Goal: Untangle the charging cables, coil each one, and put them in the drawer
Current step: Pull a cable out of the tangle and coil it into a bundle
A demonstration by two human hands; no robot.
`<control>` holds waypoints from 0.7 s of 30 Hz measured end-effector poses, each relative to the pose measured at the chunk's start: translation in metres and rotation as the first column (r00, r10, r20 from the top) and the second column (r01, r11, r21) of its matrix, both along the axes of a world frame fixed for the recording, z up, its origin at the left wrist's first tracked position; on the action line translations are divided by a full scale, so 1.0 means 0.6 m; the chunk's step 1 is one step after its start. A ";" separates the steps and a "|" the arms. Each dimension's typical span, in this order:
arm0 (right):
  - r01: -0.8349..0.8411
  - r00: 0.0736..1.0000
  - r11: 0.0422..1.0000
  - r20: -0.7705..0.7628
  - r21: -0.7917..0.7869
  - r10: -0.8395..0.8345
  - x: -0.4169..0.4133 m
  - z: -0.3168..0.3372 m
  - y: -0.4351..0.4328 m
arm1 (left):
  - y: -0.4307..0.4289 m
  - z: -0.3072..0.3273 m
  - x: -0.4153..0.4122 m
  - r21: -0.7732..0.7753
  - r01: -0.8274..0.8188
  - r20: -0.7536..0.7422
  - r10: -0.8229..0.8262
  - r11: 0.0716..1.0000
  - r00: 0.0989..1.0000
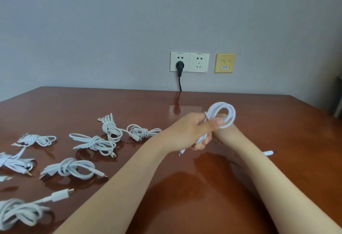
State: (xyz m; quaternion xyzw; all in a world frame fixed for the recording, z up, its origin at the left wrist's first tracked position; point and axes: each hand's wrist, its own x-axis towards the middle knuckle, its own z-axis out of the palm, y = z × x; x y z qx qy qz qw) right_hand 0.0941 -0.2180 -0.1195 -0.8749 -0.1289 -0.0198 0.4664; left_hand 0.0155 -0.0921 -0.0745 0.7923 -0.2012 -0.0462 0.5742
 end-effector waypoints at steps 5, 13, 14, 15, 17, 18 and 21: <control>0.157 0.922 0.978 0.375 -0.137 -0.095 -0.050 0.063 0.018 | 0.028 0.016 0.008 -0.108 -0.127 0.018 0.130 0.986 0.991; 0.146 0.875 0.945 0.484 -0.291 0.014 -0.072 0.059 0.026 | 0.041 -0.001 0.034 -0.064 -0.371 0.103 0.376 0.926 0.921; 0.105 0.861 0.937 0.502 -0.333 0.082 -0.078 0.057 0.032 | 0.045 -0.005 0.037 -0.062 -0.409 0.114 0.414 0.910 0.903; 0.074 0.846 0.918 0.512 -0.390 0.149 -0.083 0.053 0.039 | 0.050 -0.008 0.040 -0.051 -0.435 0.127 0.438 0.899 0.890; 0.057 0.809 0.859 0.528 -0.509 0.259 -0.088 0.050 0.048 | 0.057 -0.014 0.044 -0.021 -0.477 0.149 0.474 0.879 0.868; 0.083 0.780 0.830 0.555 -0.551 0.290 -0.090 0.050 0.051 | 0.058 -0.015 0.044 -0.018 -0.491 0.152 0.488 0.871 0.860; 0.222 0.634 0.821 0.717 -0.527 0.289 -0.085 0.051 0.044 | 0.055 -0.017 0.044 -0.022 -0.476 0.147 0.473 0.879 0.869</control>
